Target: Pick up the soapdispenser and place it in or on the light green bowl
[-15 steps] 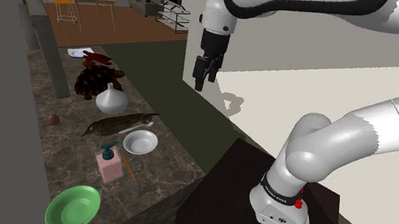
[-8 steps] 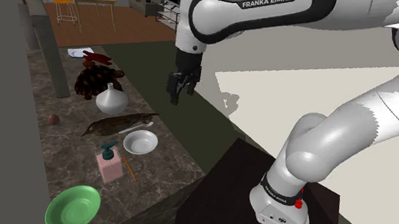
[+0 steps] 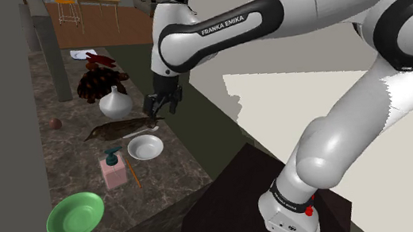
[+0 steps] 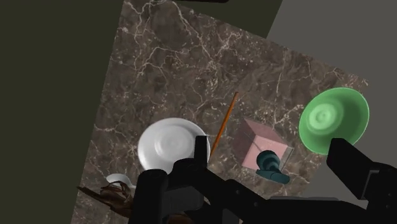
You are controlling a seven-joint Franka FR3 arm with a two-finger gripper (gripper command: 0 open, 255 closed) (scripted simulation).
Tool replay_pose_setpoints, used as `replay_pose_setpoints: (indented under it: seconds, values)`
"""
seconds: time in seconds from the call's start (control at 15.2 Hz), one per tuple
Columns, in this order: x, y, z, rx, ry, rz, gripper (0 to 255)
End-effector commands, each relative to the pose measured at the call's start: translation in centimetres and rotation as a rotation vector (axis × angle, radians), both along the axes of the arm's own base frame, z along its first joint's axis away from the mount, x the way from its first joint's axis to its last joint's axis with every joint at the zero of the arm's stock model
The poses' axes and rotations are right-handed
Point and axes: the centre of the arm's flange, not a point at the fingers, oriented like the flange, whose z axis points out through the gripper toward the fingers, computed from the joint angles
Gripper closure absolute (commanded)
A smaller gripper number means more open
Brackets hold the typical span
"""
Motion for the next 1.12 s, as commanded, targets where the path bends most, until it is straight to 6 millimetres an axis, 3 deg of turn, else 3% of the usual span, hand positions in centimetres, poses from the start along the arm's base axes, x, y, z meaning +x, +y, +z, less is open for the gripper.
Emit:
replay_pose_setpoints:
  seconds: [0.0,1.06]
  values:
    - [1.7,1.0,-1.8,0.002,0.003,-0.013,0]
    - [14.9,9.1,-16.2,0.013,0.029,-0.106,0]
